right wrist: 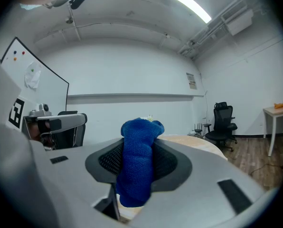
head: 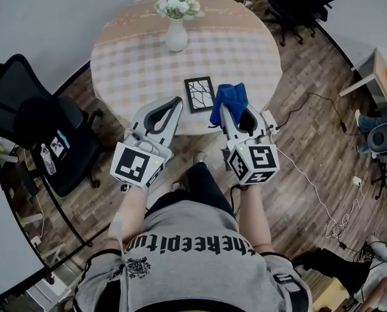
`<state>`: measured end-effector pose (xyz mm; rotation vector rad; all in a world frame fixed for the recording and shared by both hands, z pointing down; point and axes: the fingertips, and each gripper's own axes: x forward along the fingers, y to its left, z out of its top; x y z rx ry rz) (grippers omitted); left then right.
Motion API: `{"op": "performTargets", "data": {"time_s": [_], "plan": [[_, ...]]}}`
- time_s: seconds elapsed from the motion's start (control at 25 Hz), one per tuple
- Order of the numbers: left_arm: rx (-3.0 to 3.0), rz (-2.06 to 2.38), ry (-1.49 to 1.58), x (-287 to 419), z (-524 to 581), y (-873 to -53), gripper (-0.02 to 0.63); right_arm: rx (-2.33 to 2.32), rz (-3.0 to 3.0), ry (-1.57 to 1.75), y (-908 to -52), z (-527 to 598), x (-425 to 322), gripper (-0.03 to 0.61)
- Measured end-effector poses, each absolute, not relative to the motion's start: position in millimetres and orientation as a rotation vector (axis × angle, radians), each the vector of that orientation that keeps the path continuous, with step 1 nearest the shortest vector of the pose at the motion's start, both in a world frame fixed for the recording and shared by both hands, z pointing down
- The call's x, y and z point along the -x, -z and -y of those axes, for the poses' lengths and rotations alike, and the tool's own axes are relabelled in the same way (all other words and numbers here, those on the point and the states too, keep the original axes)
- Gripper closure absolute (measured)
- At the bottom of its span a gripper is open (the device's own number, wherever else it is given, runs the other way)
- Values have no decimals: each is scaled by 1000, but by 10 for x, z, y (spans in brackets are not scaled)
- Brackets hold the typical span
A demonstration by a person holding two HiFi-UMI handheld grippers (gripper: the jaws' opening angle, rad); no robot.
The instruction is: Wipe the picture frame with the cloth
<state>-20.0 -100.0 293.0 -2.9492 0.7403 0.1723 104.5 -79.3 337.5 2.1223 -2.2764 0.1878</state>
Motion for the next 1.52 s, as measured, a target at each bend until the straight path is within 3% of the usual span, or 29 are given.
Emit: {"op": "performTargets", "data": {"time_s": [1.52], "plan": [[2814,-991,-228,248,-91,-2598,598,-1951,2505,-9,-2871,-230,-1005,431]]}}
